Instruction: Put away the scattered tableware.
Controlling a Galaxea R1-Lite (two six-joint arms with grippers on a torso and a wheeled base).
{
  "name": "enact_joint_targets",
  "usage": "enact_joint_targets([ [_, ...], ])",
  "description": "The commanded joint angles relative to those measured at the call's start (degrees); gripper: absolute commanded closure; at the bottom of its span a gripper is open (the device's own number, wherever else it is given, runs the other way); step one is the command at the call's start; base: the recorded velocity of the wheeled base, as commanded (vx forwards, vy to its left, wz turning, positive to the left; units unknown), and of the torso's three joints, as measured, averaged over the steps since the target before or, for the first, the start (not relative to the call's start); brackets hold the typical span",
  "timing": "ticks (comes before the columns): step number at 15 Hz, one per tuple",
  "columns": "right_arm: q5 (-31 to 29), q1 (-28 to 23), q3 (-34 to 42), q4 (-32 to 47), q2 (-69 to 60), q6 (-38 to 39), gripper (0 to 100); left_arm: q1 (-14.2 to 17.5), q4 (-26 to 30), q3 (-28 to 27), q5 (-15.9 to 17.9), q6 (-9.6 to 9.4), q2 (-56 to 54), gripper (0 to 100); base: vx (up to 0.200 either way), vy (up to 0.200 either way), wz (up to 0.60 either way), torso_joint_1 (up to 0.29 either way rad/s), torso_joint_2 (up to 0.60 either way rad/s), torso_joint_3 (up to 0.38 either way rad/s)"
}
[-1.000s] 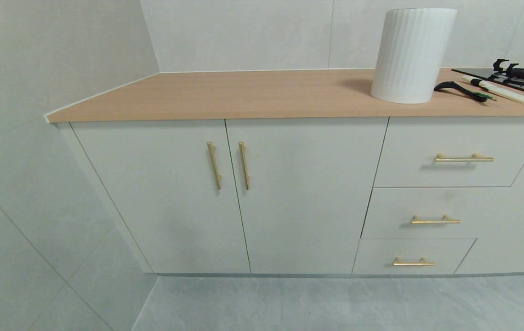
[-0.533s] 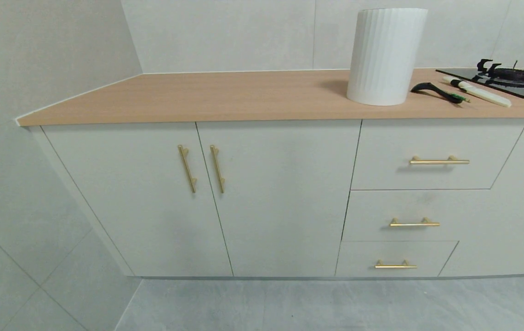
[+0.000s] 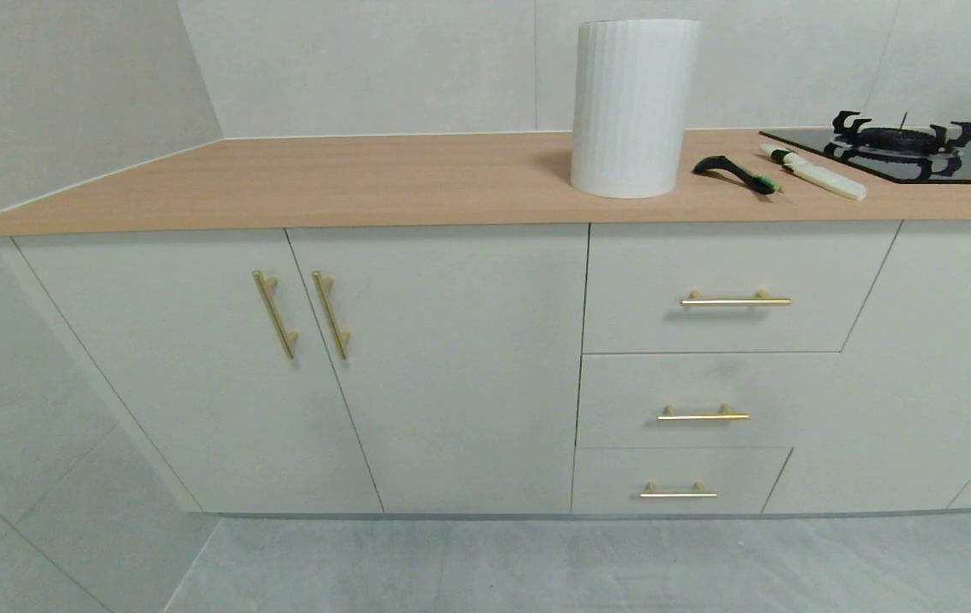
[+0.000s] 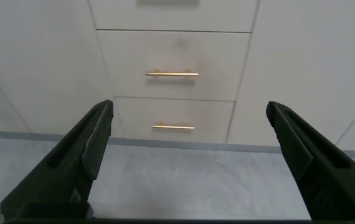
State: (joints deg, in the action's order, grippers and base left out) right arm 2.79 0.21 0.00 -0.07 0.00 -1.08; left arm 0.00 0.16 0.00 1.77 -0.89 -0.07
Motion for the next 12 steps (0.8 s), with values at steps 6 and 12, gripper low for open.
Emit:
enact_joint_targets([
  [6, 0.02, 0.06, 0.00, -0.01, 0.09, -0.06, 0, 0.00, 0.02, 0.00, -0.01, 0.01, 0.07, 0, 0.000, 0.000, 0.00, 0.000, 0.00, 0.000],
  [12, 0.02, 0.06, 0.00, -0.01, 0.09, -0.06, 0, 0.00, -0.07, 0.00, -0.01, -0.25, 0.07, 0, 0.133, 0.000, 0.00, 0.001, 0.00, 0.000],
])
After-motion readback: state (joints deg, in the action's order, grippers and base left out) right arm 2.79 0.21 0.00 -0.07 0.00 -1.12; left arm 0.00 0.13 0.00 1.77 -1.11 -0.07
